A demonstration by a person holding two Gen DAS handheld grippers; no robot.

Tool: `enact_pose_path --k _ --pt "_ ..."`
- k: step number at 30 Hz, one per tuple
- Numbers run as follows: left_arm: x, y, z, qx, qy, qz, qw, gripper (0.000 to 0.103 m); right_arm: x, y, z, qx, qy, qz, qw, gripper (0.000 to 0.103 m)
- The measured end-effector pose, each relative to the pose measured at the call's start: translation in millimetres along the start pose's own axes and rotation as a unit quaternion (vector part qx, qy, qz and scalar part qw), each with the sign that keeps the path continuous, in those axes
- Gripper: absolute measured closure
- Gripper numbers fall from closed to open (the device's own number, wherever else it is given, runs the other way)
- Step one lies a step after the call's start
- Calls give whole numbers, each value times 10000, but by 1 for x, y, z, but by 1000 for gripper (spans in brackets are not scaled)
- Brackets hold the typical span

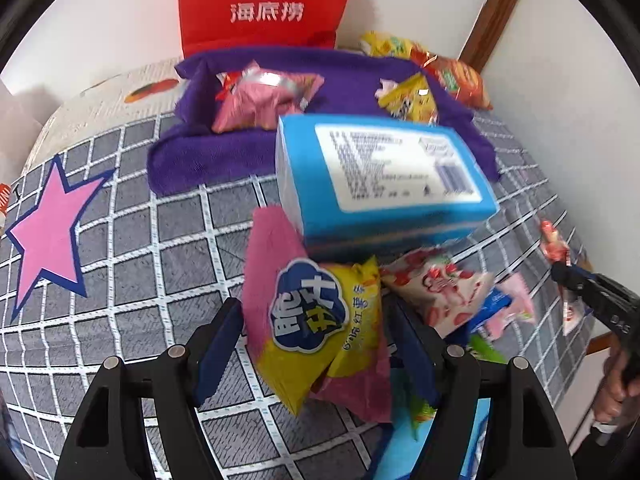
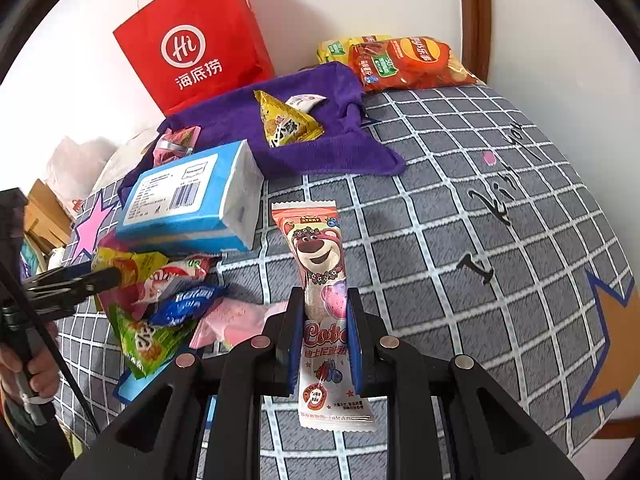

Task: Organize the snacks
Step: 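Carry the bear-print packet with the right tool while the left tool carries the pink-yellow bag over the towel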

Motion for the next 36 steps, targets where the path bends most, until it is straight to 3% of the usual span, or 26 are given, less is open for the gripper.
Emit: enact_pose_path --k 3,4,5,8,21,36 --pt "6 -2 2 -15 -55 0 10000 32 -1 -7 1 15 -40 -37 10000 83" --pt "7 -3 2 -41 -67 23 10000 36 -2 -8 1 22 -43 -49 10000 83" --pt "7 -3 1 -62 -95 48 9999 46 -2 -10 1 27 -60 -52 10000 83" --pt "2 -5 -3 -99 -172 147 9997 52 -3 -12 1 39 -117 -57 9999 83" --pt "-52 -2 -23 27 -204 653 9977 53 -33 -18 -31 129 -120 212 9996 83" --pt "-87 25 8 705 -713 992 9900 52 -83 -26 -71 492 -197 692 9962 83"
Point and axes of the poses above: each gripper's, at about its wrist camera, not at the fingertips, and x roughly the way its jaws point, z to its right, y to its top, the point moved 9 cm from there along x, roughly the way its jaws point, and after that the axes turned 13 degrees about x, right-handed, at the moved point
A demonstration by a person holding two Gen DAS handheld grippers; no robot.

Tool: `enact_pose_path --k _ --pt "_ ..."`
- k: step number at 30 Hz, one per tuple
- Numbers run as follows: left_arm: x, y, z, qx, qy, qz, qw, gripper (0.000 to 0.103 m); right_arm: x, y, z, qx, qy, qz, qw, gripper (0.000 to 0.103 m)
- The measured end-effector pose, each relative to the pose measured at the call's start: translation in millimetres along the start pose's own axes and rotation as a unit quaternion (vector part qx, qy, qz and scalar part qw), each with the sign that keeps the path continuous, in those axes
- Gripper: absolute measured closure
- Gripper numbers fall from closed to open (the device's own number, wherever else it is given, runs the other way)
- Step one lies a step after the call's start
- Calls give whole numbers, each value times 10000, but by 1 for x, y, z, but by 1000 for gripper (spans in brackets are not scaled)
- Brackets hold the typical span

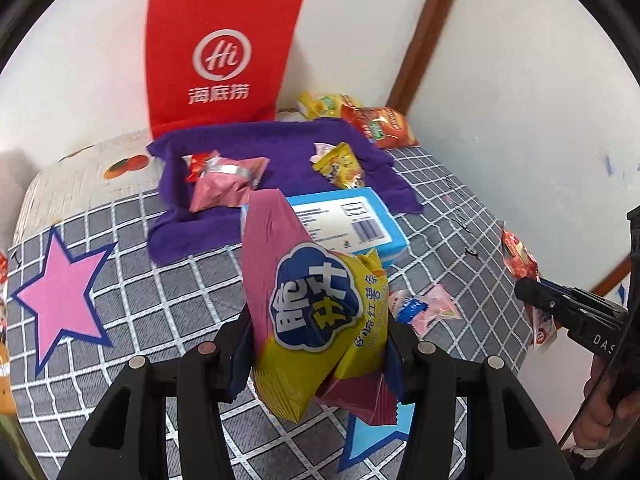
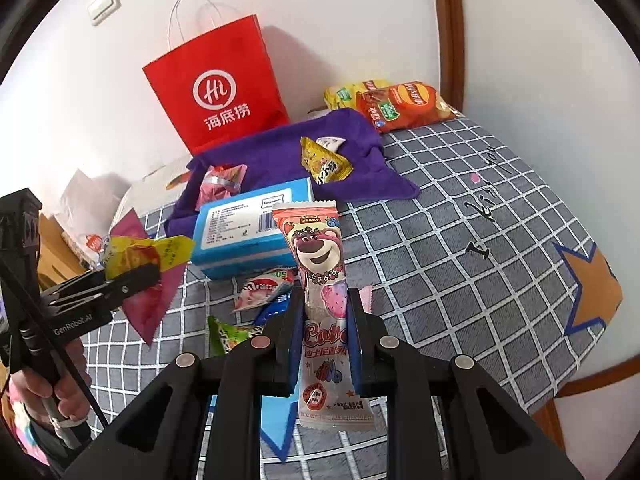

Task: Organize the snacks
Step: 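Carry the bear-print packet with the right tool while the left tool carries the pink-yellow bag over the towel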

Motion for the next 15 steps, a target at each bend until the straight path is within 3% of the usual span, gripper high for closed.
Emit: enact_pose_path --k 7,15 --pt "1 3 -2 27 -78 -30 10000 53 -1 0 -12 -32 -41 62 10000 83" --pt "-17 19 -17 -146 219 150 9995 52 4 11 -35 -192 261 32 9995 83"
Point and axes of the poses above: each gripper's, at about its wrist camera, not at the fingertips, and x roughly the way its jaws point, z to its right, y to its top, the point moved 9 cm from there along x, roughly the way its jaws point, and after that the axes turned 13 degrees about x, right-handed, at the moved point
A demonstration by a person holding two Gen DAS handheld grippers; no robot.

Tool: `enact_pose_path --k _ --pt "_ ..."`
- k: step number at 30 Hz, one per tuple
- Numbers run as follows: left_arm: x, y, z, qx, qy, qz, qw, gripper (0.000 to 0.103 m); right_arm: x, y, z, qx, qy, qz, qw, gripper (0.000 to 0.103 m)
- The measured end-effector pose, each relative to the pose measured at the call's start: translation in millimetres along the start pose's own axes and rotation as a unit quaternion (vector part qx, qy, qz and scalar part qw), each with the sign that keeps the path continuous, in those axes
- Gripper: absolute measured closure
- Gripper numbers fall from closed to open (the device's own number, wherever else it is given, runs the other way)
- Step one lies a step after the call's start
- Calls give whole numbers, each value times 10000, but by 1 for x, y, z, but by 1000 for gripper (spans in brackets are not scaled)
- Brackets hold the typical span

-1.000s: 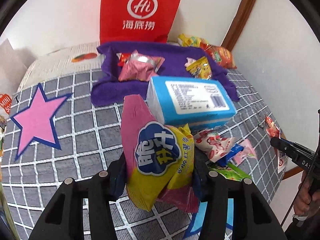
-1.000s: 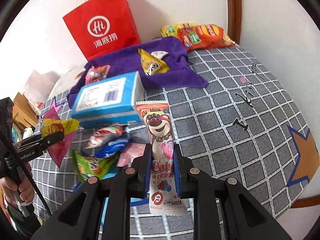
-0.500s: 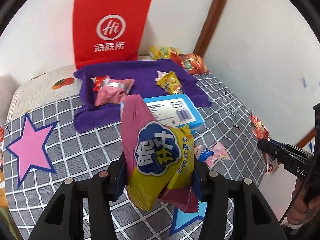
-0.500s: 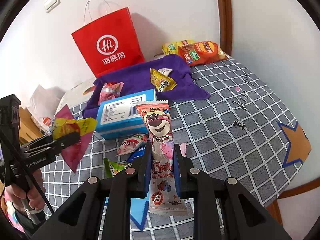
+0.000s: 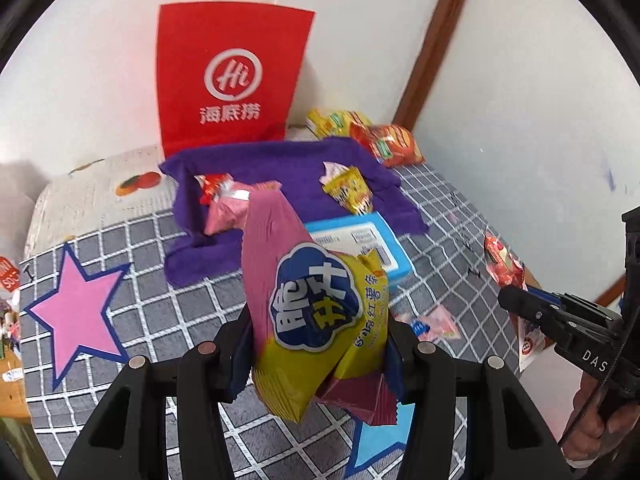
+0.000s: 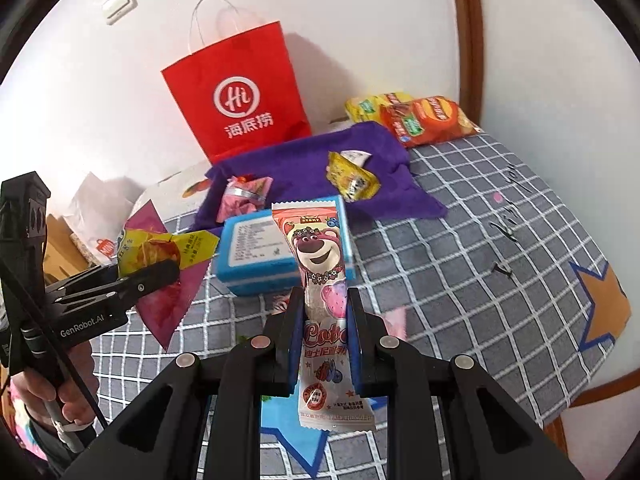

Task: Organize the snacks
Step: 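Carry the bear-print packet with the right tool while the left tool carries the pink-yellow bag over the towel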

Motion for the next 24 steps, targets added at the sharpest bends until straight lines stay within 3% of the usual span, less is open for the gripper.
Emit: enact_pose_path --k 10,24 --pt "2 33 -30 -516 517 132 9972 52 12 59 -20 -431 311 -4 9986 83" --pt "61 79 -74 -787 864 5 9931 53 87 150 -35 -746 697 -53 9948 83"
Point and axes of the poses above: each gripper's, at about its wrist camera, not at the fingertips, and x roughly the way its jaws point, z to its right, y to its top, the point moved 9 cm from there along x, roughly the way its jaws point, and after that the axes turned 13 degrees about x, right-handed, at the moved point
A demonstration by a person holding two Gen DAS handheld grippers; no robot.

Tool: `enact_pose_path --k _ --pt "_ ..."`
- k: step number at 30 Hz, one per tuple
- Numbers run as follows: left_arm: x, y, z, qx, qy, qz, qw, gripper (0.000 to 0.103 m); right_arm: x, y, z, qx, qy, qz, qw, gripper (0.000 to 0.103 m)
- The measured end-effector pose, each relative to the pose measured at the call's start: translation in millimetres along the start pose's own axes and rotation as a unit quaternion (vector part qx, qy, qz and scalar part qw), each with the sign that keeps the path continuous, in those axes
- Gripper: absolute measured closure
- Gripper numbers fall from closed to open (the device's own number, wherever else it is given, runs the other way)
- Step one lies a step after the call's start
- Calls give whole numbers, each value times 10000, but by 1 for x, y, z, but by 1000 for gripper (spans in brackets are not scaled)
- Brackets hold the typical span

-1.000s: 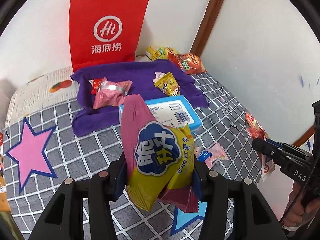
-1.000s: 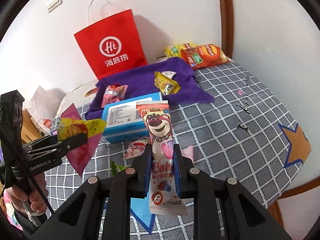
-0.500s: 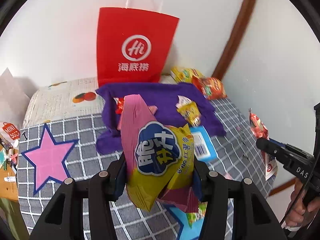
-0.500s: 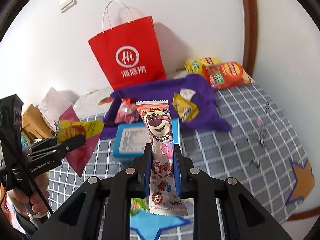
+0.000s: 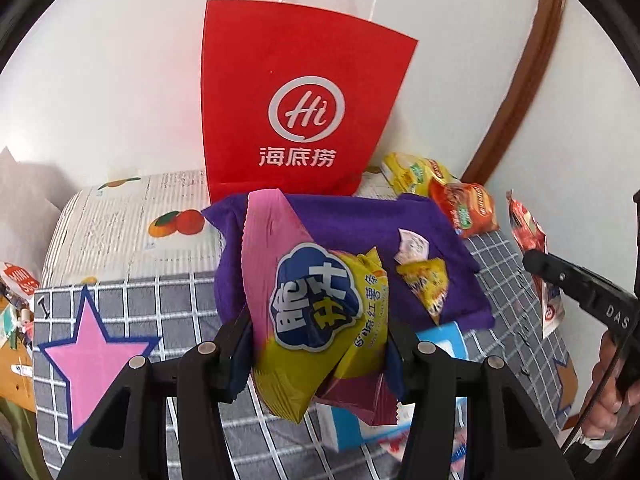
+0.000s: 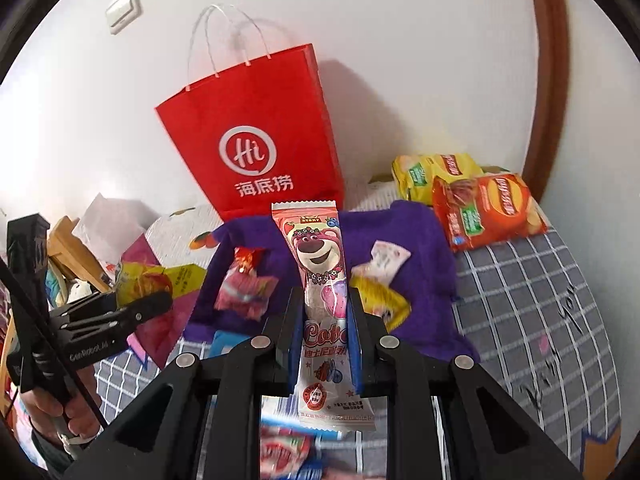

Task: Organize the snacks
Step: 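Carry the bear-print packet with the right tool while the left tool carries the pink-yellow bag over the towel, then open the right tool to drop the bear-print packet while the left tool releases the pink-yellow bag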

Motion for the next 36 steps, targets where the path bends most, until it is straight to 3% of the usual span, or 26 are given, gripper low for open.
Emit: enact_pose_path --k 8,19,36 --pt "32 21 -3 -8 102 -57 9999 52 47 41 -2 -114 238 -85 9996 83" --pt "73 48 -12 -60 120 -210 9997 52 104 65 7 -303 112 -284 9991 83" --pt "134 39 -11 -127 -406 -658 9969 52 179 31 21 -415 -85 -1270 9910 83"
Point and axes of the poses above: each gripper's, at about its wrist camera, not at the fingertips, and x roughly the way its jaws point, z to its right, y to its top, the point moved 9 cm from there along x, roughly the way its jaws point, and after that the axes turned 13 degrees about x, right-handed, at the moved point
